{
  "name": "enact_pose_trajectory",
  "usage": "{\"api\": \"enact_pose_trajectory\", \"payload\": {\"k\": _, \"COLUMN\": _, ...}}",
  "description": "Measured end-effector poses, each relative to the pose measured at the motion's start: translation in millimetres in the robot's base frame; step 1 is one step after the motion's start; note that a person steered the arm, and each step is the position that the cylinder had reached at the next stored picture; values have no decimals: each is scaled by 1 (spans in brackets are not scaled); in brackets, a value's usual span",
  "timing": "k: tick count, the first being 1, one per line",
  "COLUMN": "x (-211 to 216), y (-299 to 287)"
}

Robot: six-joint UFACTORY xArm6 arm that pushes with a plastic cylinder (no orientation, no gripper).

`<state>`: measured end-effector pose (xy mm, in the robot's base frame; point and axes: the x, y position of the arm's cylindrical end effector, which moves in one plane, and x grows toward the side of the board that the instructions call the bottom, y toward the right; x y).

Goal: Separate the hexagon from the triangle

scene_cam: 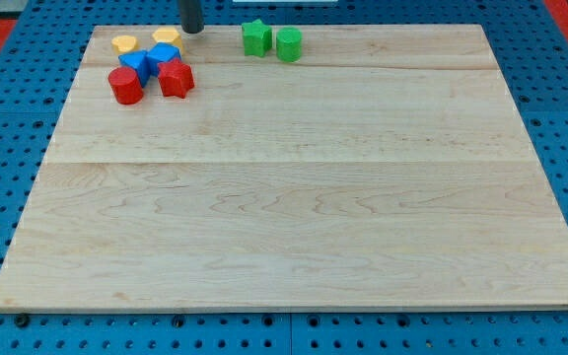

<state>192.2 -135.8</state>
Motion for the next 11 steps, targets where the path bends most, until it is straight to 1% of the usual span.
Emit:
{"api": "enact_pose_trajectory", "payload": {"k": 1, "x": 6, "y": -12}}
{"api": "enact_pose_trajectory", "payload": {"k": 2, "x": 45, "y": -25}}
{"api": "enact_pose_trajectory", "payload": {"k": 3, "x": 52, "y": -27}}
{"api": "enact_pose_trajectory", "payload": {"k": 4, "x": 8, "y": -38}}
{"api": "enact_pose_trajectory", "payload": {"k": 5, "x": -1, "y": -57}}
{"api": "enact_pose_trajectory", "payload": {"k": 6, "x": 28, "y": -72}}
{"api": "enact_pose_trajectory", "payload": {"k": 7, "x": 63, "y": -73}}
{"api": "enact_pose_trajectory", "payload": {"k": 9, "x": 148, "y": -72}}
{"api": "enact_pose_trajectory", "payload": {"k": 10, "x": 95, "y": -47}}
{"api": "enact_pose_trajectory", "payload": {"k": 11, "x": 33, "y": -41}}
